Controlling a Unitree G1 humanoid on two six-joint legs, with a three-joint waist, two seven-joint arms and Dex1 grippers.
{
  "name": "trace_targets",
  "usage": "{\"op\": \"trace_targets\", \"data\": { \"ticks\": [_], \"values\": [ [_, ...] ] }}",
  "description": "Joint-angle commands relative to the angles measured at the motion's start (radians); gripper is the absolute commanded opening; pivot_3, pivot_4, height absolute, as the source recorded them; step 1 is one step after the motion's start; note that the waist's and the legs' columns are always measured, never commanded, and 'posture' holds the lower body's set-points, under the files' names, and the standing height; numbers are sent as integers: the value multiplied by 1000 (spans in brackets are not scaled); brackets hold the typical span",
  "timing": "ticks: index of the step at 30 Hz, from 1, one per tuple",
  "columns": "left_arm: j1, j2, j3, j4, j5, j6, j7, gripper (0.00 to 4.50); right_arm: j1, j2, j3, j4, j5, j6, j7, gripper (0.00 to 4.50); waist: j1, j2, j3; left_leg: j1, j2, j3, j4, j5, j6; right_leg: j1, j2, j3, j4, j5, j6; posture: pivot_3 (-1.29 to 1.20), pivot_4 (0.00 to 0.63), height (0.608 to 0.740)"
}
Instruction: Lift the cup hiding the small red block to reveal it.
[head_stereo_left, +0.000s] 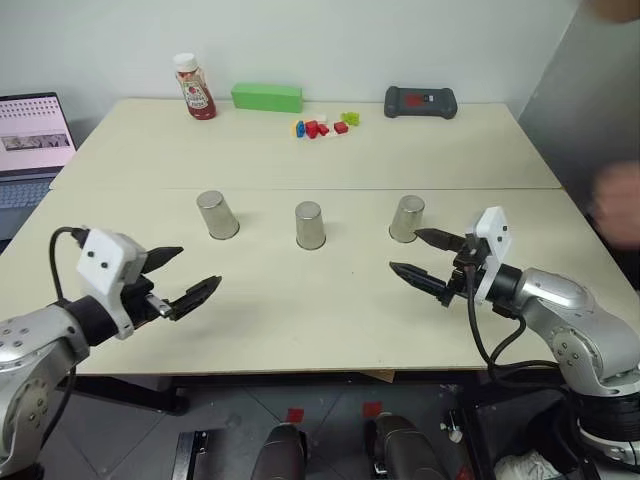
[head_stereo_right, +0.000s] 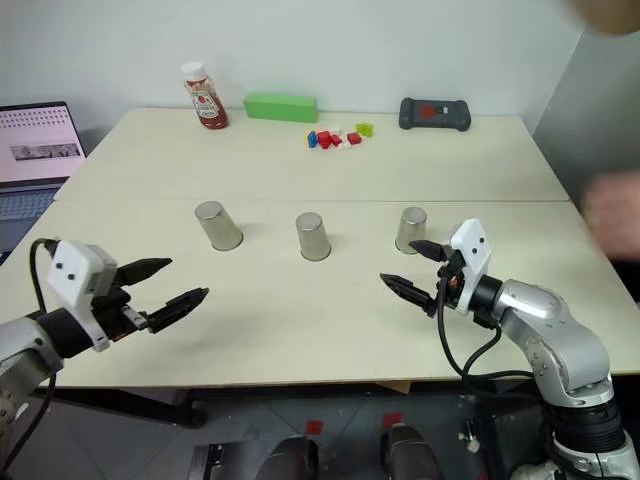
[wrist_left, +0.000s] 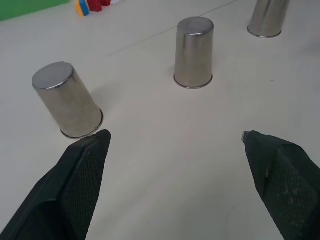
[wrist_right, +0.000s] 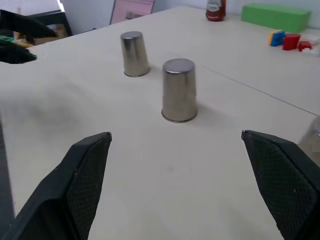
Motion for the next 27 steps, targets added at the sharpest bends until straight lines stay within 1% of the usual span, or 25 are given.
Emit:
{"op": "trace_targets", "data": {
  "ticks": [1,4,8,10,13,20,27],
  "values": [
    [-87,-7,-91,13,25,6,40,4500,-33,-33,-2,-63,44,29,34,4440,1,0,0,0,0,0,0,0,0,0,0,0,0,0,0,0,150,740],
    [-161,-13,-179,70,68,-6,51,4500,-39,-52,8,-80,65,59,51,4440,2,0,0,0,0,-1,0,0,0,0,0,-1,0,0,0,0,150,740],
    [-319,-70,-302,202,125,-19,77,4500,-30,-58,11,-94,65,71,39,4440,1,0,0,0,0,-1,0,0,0,0,0,-1,0,0,0,0,150,740],
    [-368,-88,-333,252,155,-29,87,4500,-29,-57,11,-100,66,78,32,4440,1,0,0,0,0,-1,0,0,0,0,0,-1,0,0,0,0,150,740],
    [-480,-138,-396,366,191,-54,81,4500,-14,-60,7,-117,67,89,23,4440,1,0,0,-1,-1,-1,0,0,0,0,0,-1,0,0,0,0,150,740],
    [-597,-202,-490,525,246,-130,13,4500,17,-64,-3,-142,68,102,2,4440,-1,0,0,-2,-1,-2,0,0,0,0,0,-2,0,0,0,0,150,740],
    [-720,-277,-544,709,323,-237,-10,4500,30,-61,-4,-157,72,111,-13,4440,1,0,0,-2,-1,-2,1,0,0,0,0,-2,1,0,0,0,150,740]
  ]
}}
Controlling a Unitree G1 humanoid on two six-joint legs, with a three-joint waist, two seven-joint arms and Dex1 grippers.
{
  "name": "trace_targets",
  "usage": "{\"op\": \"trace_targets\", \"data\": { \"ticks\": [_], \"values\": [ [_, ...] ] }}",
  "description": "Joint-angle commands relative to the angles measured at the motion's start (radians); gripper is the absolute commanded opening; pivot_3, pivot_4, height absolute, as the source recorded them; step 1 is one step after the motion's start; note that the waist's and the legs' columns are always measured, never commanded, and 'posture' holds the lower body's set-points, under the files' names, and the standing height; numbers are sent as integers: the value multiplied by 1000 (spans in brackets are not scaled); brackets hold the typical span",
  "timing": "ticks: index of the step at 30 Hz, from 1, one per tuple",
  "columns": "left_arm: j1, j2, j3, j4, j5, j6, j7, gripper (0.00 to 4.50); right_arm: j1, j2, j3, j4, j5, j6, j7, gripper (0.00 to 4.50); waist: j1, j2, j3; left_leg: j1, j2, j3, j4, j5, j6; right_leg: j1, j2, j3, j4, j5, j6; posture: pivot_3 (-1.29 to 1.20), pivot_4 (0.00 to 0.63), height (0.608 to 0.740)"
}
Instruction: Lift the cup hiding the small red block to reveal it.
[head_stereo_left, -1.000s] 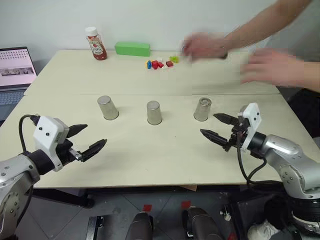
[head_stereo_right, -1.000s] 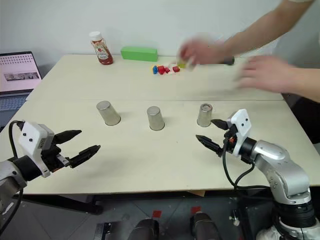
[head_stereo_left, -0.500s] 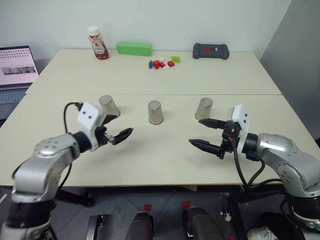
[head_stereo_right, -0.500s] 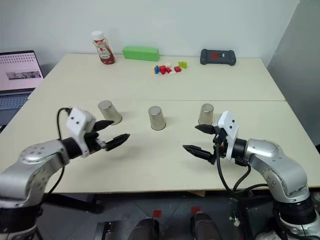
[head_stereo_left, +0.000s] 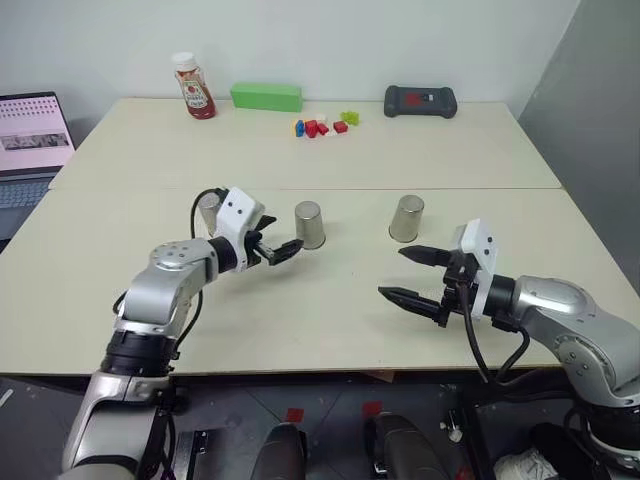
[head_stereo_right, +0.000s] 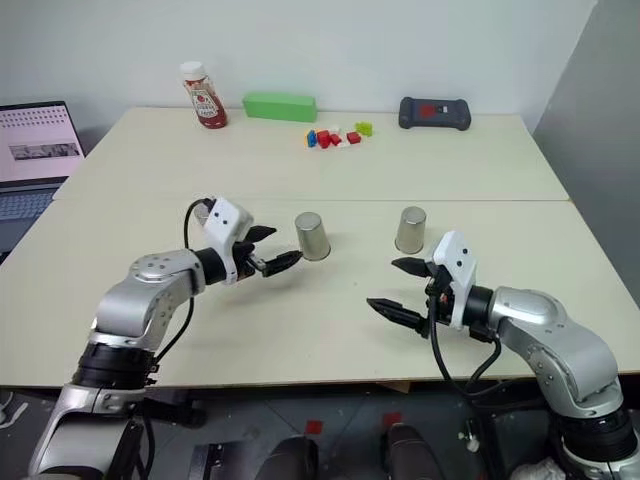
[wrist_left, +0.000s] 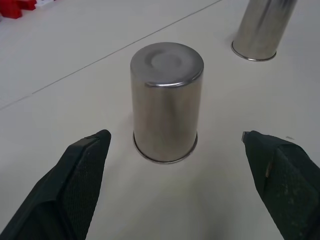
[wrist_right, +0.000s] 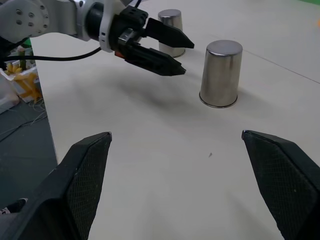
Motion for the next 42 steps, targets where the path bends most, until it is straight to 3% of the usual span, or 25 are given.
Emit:
{"op": "trace_targets", "data": {
  "ticks": [1,14,22,31,36,42],
  "values": [
    [-86,-44,-16,85,44,-79,-3,4500,5,-4,-26,-39,20,-3,-10,4440,1,0,0,0,0,0,0,0,0,0,0,0,0,0,0,0,150,740],
    [-286,-150,-49,445,152,-231,-32,4500,3,2,-12,-37,20,-7,-21,4440,0,0,0,-1,-1,0,0,0,0,0,0,0,0,0,0,0,150,740],
    [-327,-185,-32,547,171,-263,-47,4500,6,2,-14,-46,24,0,-33,4440,-1,0,0,-2,-1,0,0,0,0,-1,0,0,0,0,0,0,150,740],
    [-329,-195,10,541,148,-263,-63,2669,0,1,-12,-49,27,7,-48,4500,-1,0,0,-2,-1,-1,0,0,0,-1,0,0,0,0,0,0,150,740],
    [-301,-173,19,468,149,-245,-84,2652,-4,0,-11,-48,26,7,-50,4500,-1,0,0,-2,-1,-1,0,0,0,-1,0,0,0,0,0,0,150,740],
    [-284,-106,91,301,144,-155,5,2652,-2,2,-8,-43,21,3,-52,4500,-3,0,0,-2,0,-2,0,0,0,-1,0,-1,0,0,0,0,150,740]
  ]
}}
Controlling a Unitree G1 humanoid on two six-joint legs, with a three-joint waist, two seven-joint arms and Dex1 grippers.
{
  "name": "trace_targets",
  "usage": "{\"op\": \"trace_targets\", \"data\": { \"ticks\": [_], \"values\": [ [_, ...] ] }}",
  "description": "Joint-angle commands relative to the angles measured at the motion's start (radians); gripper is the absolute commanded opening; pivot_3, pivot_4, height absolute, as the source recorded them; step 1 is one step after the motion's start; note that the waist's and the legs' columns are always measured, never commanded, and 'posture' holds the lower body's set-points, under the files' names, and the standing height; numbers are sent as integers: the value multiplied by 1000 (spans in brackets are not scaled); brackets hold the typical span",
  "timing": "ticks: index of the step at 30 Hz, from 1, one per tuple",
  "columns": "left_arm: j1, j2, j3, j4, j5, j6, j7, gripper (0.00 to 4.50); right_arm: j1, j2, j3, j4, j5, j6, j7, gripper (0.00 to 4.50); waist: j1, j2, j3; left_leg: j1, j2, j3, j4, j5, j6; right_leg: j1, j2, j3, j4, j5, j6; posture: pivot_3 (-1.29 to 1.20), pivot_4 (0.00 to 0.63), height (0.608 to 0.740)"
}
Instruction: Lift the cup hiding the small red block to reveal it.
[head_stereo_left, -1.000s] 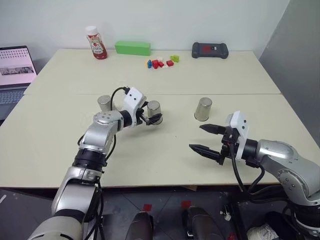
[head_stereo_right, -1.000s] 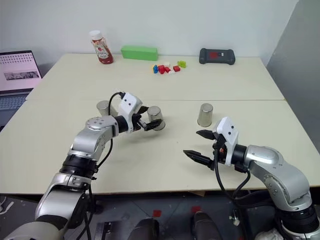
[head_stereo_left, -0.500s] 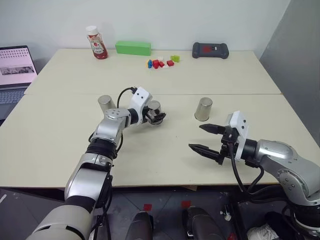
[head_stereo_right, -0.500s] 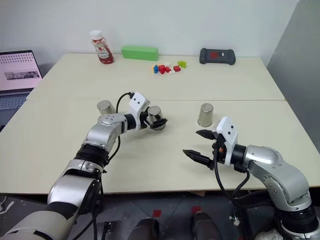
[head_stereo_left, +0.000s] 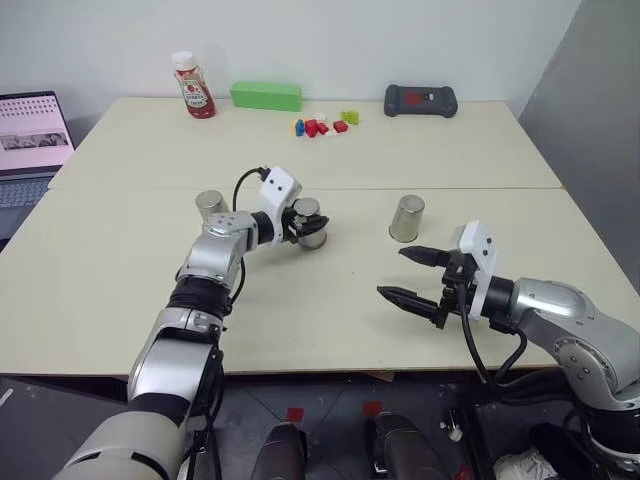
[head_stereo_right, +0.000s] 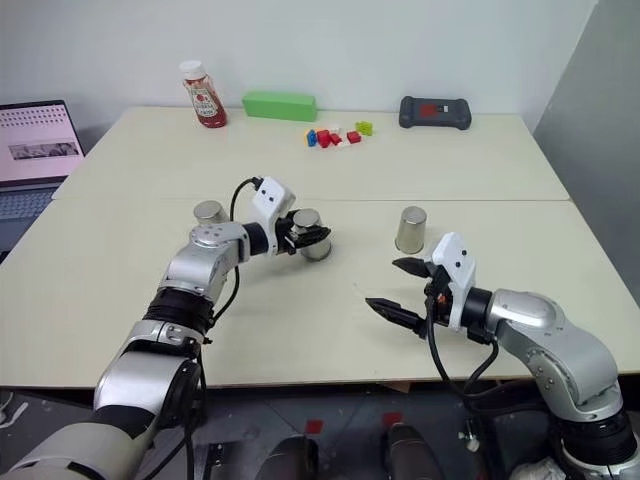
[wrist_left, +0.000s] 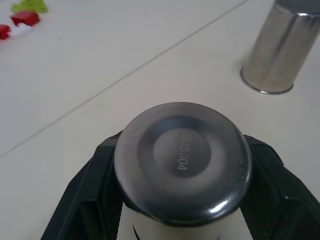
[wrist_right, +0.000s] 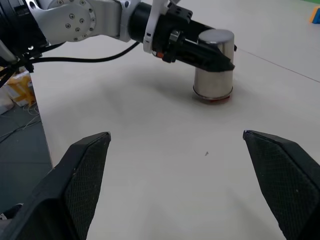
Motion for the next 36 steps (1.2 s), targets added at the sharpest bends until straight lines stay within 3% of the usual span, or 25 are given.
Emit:
{"op": "trace_targets", "data": {
  "ticks": [1,6,21,22,27,36],
  "values": [
    [2,48,67,-129,-20,52,58,2652,-4,-1,-9,-30,4,-11,-5,4500,0,0,0,0,0,0,0,0,0,0,0,0,0,0,0,0,150,740],
    [64,84,91,-156,8,99,123,2652,-12,3,11,-15,-9,-24,7,4500,2,0,0,1,0,0,0,0,0,1,0,0,0,0,0,0,150,740],
    [84,45,115,-47,-34,155,152,2652,-59,0,16,5,-9,-13,35,4500,2,0,0,0,0,-1,1,0,0,1,0,-2,0,0,0,0,150,740],
    [83,43,115,-45,-35,155,148,3211,-63,1,15,4,-7,-10,34,4500,2,0,0,0,0,-1,1,0,0,1,0,-2,0,0,0,0,150,740],
    [59,46,107,-13,-2,110,174,4305,-70,1,11,2,-1,-5,32,4500,2,0,0,0,0,-1,1,0,0,1,0,-2,0,0,0,0,150,740],
    [33,45,142,-126,-20,56,203,4417,-65,7,12,7,-3,-10,30,4500,3,0,0,0,0,-1,1,0,0,1,-1,-2,0,1,-1,0,150,740]
  ]
}}
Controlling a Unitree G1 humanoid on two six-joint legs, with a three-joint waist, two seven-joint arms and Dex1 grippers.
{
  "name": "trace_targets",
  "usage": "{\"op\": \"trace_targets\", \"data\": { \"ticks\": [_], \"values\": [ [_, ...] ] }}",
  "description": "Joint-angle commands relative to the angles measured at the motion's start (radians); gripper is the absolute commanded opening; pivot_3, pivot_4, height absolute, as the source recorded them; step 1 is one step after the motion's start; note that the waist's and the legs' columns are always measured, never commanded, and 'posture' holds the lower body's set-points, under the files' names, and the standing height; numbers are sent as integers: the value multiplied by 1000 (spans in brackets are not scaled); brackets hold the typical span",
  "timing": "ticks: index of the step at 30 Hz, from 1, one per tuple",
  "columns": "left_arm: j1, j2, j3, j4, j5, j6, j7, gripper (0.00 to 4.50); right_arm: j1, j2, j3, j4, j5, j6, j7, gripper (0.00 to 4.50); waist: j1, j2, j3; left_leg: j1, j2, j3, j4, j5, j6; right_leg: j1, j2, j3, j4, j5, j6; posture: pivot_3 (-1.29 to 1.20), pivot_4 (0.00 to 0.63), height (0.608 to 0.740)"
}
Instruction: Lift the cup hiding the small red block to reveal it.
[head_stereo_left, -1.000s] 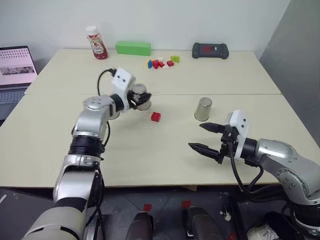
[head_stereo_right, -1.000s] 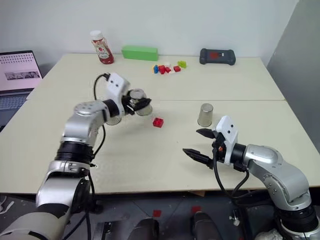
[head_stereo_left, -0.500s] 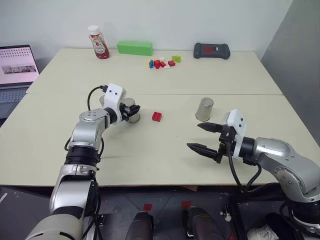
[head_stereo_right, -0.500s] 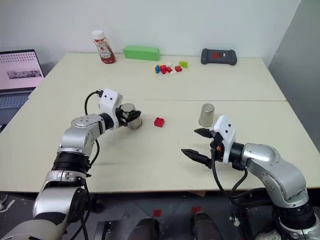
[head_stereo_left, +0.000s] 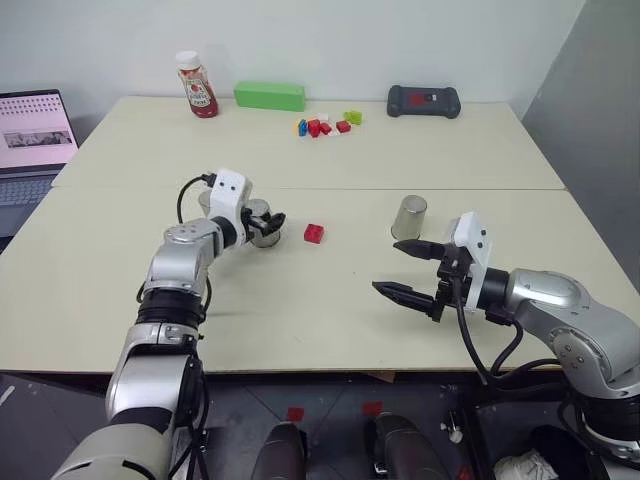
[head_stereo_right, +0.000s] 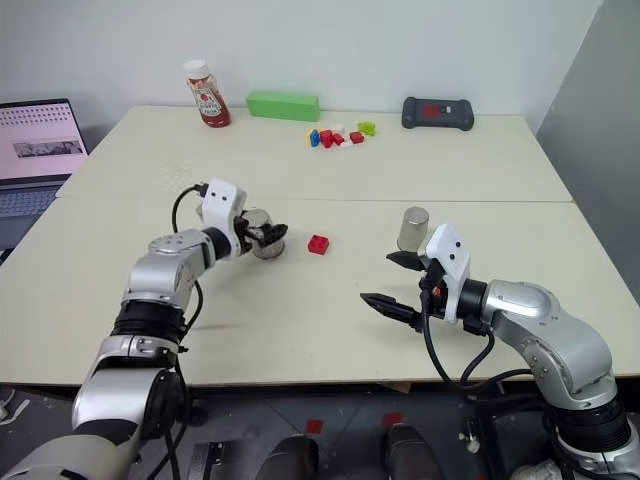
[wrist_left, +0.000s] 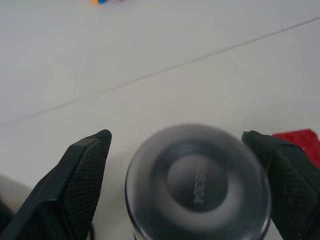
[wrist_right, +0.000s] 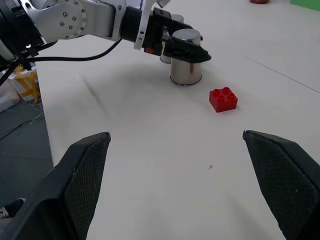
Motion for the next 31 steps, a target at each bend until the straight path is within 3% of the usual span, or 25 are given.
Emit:
{"op": "trace_targets", "data": {
  "ticks": [1,6,11,17,24,31],
  "values": [
    [-36,6,31,-114,-28,-25,16,4417,-8,5,-12,-19,11,-12,1,4500,0,0,0,0,0,0,0,0,0,0,0,0,0,0,0,0,150,740],
    [-20,61,34,-249,-37,10,-11,4417,-20,25,-25,-12,16,-19,-9,4500,-1,0,0,0,0,0,0,0,0,0,0,0,0,0,0,0,150,740],
    [193,299,57,-550,-108,134,-234,4417,-26,9,-70,-7,30,-18,-1,4500,-23,0,0,2,1,1,-2,0,0,0,0,2,0,0,0,0,150,740],
    [398,467,165,-675,-196,216,-342,4417,-26,-38,-86,8,35,-20,37,4500,-13,0,0,2,1,0,-2,0,0,0,0,0,0,-1,1,0,150,740],
    [611,503,310,-815,-295,256,-396,4417,-37,-70,-81,39,40,-25,83,4500,-3,0,0,2,1,2,-1,0,0,0,0,1,-1,-1,1,0,150,740],
    [715,487,357,-901,-352,273,-385,4417,-52,-67,-63,70,26,-40,100,4500,-2,0,0,2,1,2,-2,0,0,0,0,1,-1,-1,1,0,150,740]
  ]
}}
